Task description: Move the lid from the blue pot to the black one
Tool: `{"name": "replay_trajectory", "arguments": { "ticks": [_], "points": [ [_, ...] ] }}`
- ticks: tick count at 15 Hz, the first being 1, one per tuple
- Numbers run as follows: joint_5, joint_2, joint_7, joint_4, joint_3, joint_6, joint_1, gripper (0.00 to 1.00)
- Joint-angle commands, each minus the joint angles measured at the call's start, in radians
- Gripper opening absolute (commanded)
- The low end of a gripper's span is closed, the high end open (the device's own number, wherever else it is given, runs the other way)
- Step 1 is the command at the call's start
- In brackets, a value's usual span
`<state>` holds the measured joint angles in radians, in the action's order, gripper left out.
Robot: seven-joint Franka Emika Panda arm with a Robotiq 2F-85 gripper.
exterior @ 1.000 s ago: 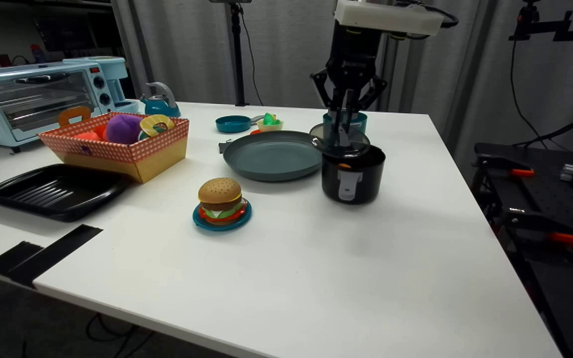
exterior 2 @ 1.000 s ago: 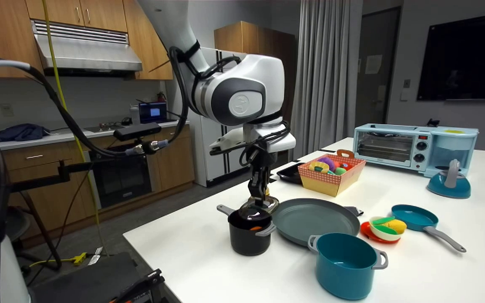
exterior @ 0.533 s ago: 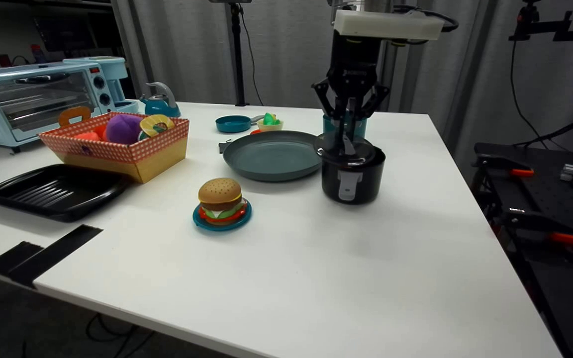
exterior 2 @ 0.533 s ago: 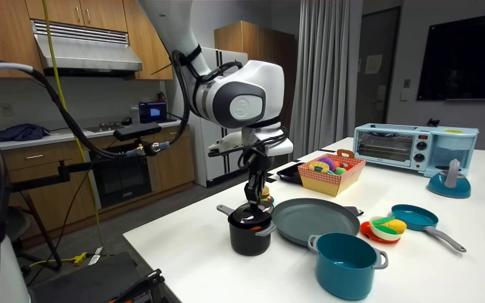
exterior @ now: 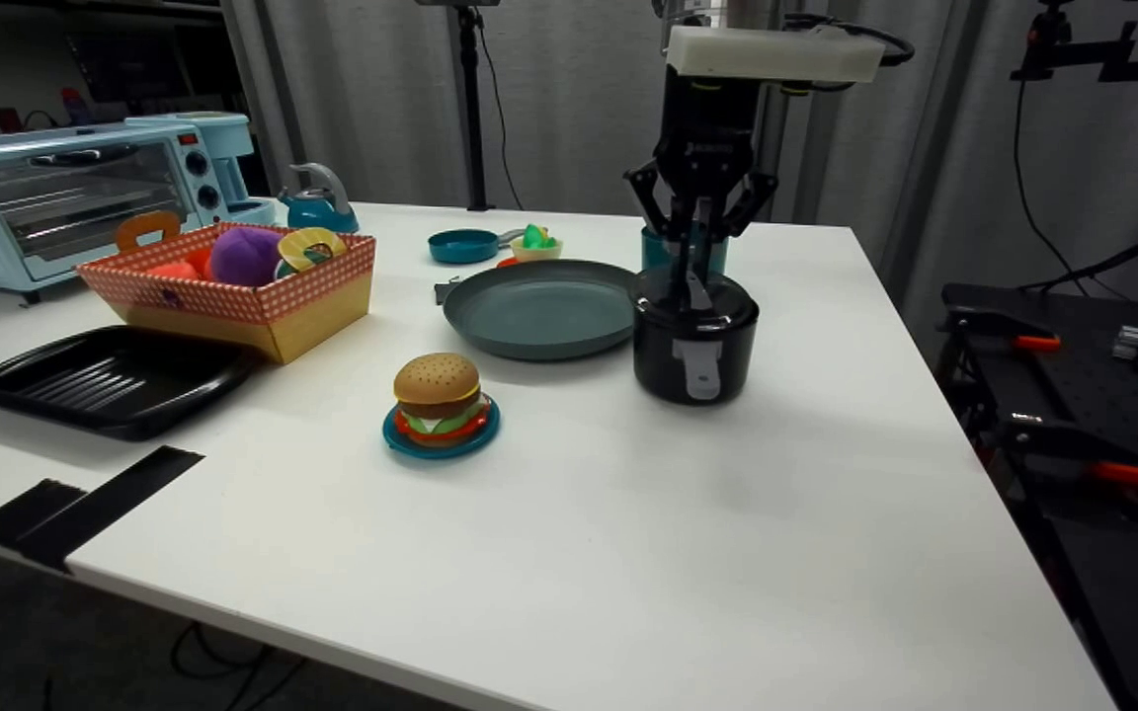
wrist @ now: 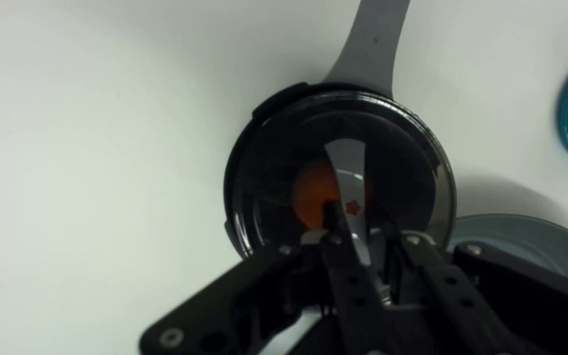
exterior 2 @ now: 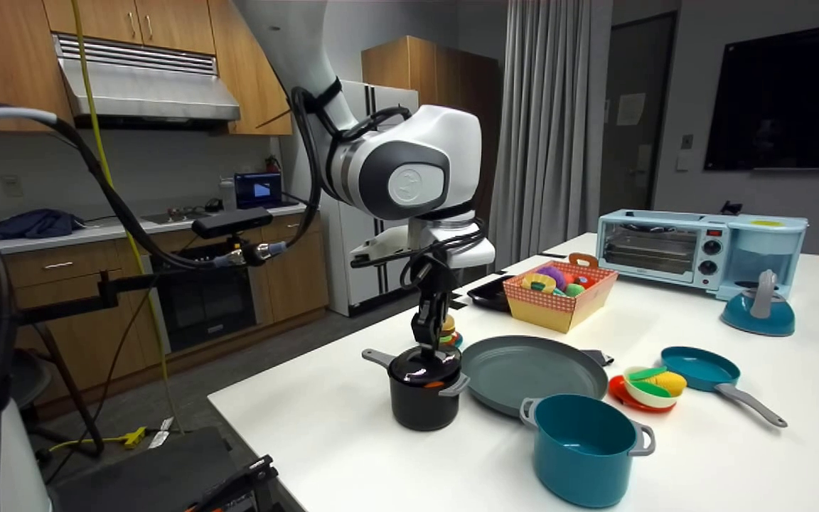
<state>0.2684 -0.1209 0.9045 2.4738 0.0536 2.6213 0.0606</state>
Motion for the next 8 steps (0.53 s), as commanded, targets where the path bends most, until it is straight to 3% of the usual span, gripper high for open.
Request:
{"name": "replay_trajectory", "arguments": {
  "ticks": [1, 8],
  "points": [
    [0.072, 0.015, -0.017, 0.015, 0.0, -0.011, -0.002, 0.42],
    [0.114, 0.013, -0.023, 0.015, 0.002, -0.011, -0.002, 0.94]
  ]
}}
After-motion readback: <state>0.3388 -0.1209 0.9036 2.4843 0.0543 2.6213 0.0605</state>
